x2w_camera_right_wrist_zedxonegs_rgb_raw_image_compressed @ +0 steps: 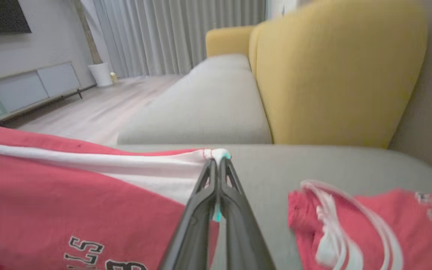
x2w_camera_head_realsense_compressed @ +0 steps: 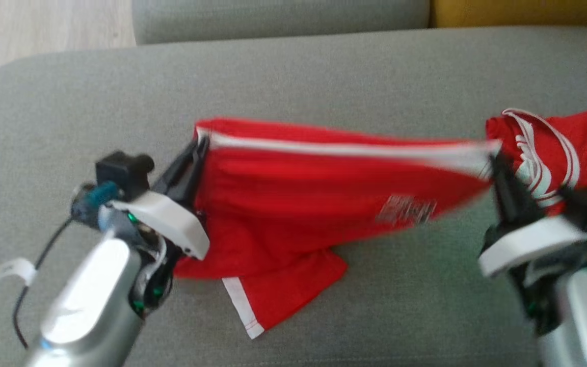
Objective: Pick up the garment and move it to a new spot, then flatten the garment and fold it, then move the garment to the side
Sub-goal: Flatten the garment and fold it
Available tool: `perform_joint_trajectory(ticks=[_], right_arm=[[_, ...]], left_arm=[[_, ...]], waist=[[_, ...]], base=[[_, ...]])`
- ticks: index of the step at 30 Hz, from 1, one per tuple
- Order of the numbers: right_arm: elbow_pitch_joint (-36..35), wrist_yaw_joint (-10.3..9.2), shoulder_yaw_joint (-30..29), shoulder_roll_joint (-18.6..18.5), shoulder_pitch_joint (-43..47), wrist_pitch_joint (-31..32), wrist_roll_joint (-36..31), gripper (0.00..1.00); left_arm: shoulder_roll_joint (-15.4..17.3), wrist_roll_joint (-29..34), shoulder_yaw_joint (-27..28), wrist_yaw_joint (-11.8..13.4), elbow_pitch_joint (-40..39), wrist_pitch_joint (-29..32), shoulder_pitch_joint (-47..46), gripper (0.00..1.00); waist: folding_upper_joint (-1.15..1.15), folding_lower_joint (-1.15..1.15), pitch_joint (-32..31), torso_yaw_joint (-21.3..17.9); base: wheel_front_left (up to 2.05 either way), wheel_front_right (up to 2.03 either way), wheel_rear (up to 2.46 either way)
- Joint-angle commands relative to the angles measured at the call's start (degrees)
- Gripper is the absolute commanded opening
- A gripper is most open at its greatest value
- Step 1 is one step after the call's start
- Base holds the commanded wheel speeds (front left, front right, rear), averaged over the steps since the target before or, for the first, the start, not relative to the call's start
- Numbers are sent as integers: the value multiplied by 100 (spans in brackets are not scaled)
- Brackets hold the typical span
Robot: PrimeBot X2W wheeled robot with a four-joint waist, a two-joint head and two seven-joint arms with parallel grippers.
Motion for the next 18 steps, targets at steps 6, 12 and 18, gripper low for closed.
perform_joint_trajectory(ticks=[6,12,18], right_arm=[[-1779,-5,-196,-390,-935,564,-140,0],[-2495,-5,-317,-530,-1318,935,-62,0],[-2623,-5,-472,-468,-1454,1116,20,0]], left_arm=[[484,230,442,230,-1217,266,-842,0],[602,288,578,457,-2016,517,-1014,0],[622,232,635,607,-2314,631,-908,0]], waist=[[0,0,-419,59],[0,0,-692,109],[0,0,-748,130]], base=[[0,0,0],[0,0,0],[0,0,0]])
